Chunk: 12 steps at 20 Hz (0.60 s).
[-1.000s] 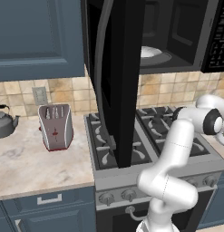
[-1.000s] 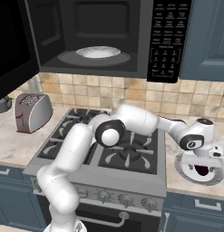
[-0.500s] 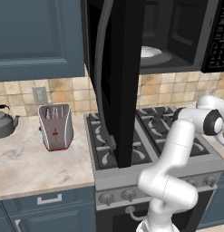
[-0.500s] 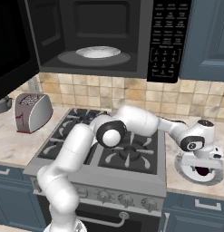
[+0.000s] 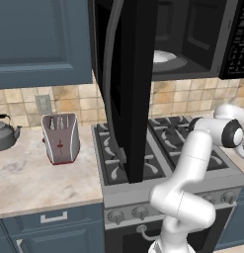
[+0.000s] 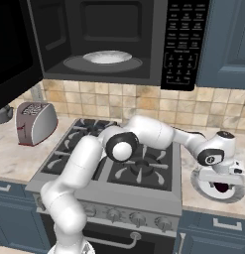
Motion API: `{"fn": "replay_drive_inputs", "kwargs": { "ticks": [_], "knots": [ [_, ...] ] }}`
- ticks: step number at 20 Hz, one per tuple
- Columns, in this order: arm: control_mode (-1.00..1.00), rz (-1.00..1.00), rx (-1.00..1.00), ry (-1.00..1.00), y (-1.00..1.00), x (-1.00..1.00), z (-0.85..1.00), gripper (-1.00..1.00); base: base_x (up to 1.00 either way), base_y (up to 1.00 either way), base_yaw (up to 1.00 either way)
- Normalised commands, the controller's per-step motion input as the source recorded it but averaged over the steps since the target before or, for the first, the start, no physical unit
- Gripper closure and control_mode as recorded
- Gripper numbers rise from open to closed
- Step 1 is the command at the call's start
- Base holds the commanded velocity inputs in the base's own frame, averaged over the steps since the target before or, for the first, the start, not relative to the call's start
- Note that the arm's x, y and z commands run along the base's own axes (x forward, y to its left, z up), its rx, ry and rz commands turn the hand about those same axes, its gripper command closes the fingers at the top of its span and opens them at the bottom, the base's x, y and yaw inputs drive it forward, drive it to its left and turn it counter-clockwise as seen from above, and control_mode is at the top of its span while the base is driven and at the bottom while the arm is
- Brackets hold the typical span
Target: Pick the eggplant from the counter and place it in the microwave. Then turn on the microwave.
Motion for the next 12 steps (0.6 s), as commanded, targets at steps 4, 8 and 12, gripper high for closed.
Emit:
{"fn": "replay_drive_inputs", "kwargs": {
  "ticks": [4, 8, 12],
  "knots": [
    [-1.00, 0.00, 0.00, -0.01, 0.04, -0.01, 0.07, 1.00, 0.00, 0.00, 0.00],
    [-1.00, 0.00, 0.00, -0.04, 0.12, -0.01, 0.32, 1.00, 0.00, 0.00, 0.00],
    [-1.00, 0.00, 0.00, -0.09, 0.19, 0.00, 0.49, 1.00, 0.00, 0.00, 0.00]
  ]
}}
